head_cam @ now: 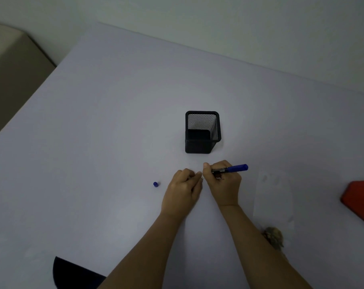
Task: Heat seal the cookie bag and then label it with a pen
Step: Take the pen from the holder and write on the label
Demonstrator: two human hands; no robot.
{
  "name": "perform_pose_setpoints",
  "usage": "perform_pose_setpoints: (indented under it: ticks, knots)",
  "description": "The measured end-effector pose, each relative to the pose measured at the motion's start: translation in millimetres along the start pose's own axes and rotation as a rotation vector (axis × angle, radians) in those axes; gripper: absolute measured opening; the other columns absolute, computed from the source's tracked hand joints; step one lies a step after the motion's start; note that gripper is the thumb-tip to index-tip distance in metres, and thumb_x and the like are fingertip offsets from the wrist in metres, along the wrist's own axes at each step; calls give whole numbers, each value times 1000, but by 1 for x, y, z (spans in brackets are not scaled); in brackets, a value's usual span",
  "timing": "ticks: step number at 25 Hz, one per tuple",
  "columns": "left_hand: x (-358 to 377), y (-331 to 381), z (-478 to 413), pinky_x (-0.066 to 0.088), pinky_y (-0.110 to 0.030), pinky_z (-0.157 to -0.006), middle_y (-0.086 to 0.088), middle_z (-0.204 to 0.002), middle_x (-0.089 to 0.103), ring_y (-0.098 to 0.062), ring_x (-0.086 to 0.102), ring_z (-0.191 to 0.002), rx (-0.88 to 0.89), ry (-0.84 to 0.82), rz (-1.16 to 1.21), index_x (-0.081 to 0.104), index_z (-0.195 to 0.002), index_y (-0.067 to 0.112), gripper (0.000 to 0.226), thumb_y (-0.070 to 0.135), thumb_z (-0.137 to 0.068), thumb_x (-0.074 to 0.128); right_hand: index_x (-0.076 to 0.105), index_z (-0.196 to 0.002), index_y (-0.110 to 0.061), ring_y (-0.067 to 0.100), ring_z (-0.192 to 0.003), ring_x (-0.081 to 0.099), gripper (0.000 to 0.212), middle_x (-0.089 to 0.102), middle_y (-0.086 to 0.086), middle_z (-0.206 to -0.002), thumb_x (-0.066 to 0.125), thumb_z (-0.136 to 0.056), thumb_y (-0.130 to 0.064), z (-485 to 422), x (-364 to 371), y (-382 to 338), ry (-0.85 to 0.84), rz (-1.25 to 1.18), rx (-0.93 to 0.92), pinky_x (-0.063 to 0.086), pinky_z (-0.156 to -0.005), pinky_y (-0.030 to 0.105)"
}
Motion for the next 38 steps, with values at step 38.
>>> perform_pose_setpoints:
  ticks: [38]
  knots:
    - [-2, -2, 0, 42, -13, -71, -4, -77, 64, -14, 57, -69, -107, -33, 34, 74, -90, 8, 31, 29, -85, 53, 57, -63, -1, 4, -61, 47, 26, 57, 11, -59, 53, -85, -14, 2, 5, -1, 26, -89, 69, 39, -61, 1]
Point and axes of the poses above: each hand's wrist, its own z-axis away from the middle knuckle, its own x-axis out of the palm, y = z × x, the point moved 3 cm from there along -z, towards the middle knuckle
